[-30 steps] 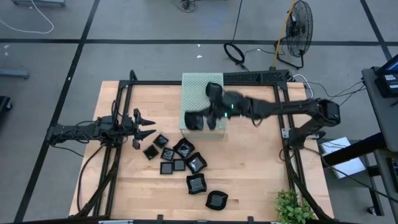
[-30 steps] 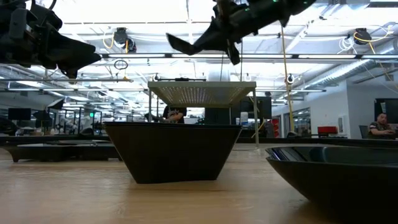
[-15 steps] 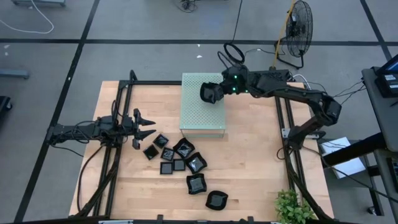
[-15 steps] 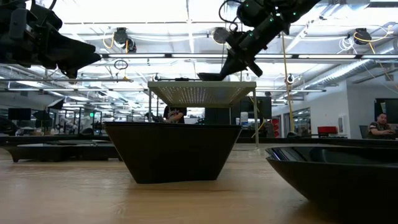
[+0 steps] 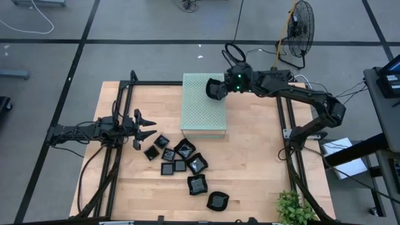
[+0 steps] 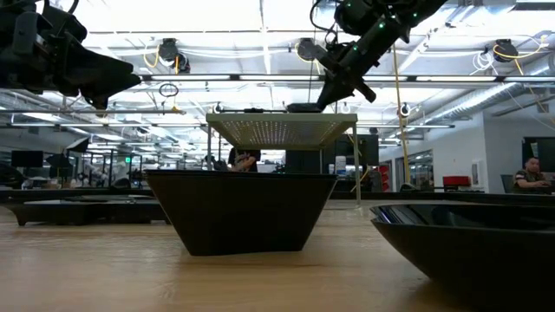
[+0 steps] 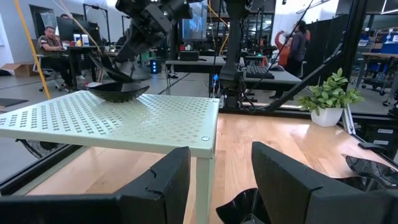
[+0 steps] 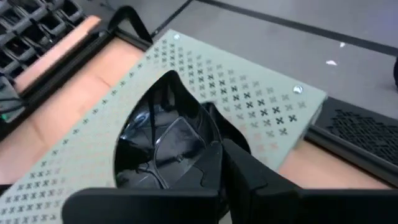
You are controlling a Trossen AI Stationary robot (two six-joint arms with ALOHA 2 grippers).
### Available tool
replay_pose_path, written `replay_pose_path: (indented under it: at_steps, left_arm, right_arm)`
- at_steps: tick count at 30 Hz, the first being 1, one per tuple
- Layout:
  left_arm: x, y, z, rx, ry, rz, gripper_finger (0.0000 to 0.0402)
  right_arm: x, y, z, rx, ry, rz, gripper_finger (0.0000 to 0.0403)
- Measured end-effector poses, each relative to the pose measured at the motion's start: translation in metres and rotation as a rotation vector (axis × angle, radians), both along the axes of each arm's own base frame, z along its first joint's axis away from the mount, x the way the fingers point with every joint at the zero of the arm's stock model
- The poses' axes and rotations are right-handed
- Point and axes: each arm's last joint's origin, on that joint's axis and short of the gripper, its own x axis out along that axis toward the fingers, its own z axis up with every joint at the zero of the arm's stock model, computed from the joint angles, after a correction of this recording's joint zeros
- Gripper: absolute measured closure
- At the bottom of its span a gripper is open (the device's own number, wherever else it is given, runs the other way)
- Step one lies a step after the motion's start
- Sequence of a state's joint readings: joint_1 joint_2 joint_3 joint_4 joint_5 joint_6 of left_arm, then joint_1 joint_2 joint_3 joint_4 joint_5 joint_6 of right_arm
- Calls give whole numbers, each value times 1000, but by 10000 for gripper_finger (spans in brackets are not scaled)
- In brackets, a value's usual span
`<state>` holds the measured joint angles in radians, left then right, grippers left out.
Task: Pick & Place Mini shaped plates
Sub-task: Stack the black leaf-shaped plate on top of the other leaf-shaped plates on the shelf
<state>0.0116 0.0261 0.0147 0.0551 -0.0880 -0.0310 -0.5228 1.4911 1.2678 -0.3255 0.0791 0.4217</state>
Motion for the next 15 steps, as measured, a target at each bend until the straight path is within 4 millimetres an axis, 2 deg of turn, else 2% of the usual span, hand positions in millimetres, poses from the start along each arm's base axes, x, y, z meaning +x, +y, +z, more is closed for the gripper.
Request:
replay_pose_path:
  at_steps: [15]
  left_arm:
    - [0, 0, 0, 0, 0, 0, 227]
  right_arm:
    - [2, 1, 1, -9, -4, 14, 325]
